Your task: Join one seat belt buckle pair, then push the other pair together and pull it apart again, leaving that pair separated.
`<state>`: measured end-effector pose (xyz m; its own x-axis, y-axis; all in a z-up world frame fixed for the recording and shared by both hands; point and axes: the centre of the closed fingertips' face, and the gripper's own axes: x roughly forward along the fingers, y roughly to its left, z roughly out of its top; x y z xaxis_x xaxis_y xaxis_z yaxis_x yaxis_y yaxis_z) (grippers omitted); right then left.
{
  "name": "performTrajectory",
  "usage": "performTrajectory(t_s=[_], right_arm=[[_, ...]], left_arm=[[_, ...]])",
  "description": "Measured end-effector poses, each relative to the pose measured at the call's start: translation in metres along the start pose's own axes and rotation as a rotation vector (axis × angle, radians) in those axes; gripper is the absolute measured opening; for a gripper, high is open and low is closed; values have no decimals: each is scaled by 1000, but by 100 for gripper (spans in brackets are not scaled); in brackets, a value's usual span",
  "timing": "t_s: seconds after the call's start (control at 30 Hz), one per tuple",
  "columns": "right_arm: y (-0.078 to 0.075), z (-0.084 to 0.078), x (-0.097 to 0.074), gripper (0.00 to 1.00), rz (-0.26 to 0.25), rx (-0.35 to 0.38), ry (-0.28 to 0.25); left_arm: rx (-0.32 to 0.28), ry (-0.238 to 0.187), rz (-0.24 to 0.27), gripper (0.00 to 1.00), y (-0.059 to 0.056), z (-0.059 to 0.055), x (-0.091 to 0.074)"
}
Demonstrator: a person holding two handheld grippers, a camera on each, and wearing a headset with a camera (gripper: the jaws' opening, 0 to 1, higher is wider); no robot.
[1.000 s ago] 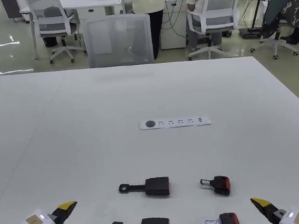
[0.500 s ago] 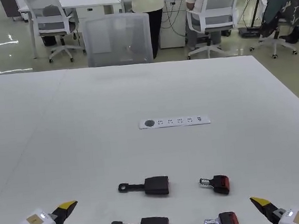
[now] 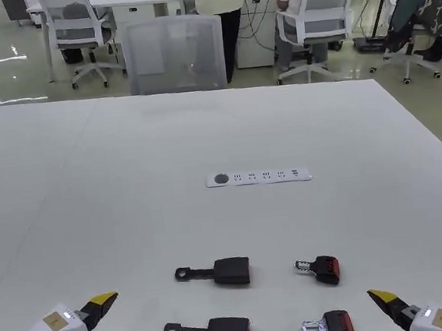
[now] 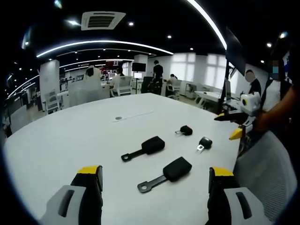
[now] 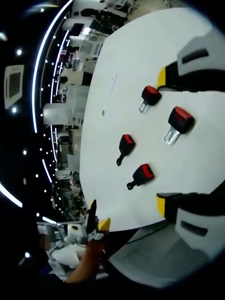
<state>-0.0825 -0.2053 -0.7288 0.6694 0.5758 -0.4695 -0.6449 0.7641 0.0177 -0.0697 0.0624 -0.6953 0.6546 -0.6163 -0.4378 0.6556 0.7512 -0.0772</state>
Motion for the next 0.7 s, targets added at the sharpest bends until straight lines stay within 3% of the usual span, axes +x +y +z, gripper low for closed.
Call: performTrajectory(t_s=[0.4, 0.7], right_arm=[[2, -7, 4, 89, 60, -27, 36], [-6, -12, 13, 88, 89, -51, 69]], left_arm=[[20, 18, -40, 95, -7, -5, 9], [39, 37, -75, 93, -12, -7, 21]])
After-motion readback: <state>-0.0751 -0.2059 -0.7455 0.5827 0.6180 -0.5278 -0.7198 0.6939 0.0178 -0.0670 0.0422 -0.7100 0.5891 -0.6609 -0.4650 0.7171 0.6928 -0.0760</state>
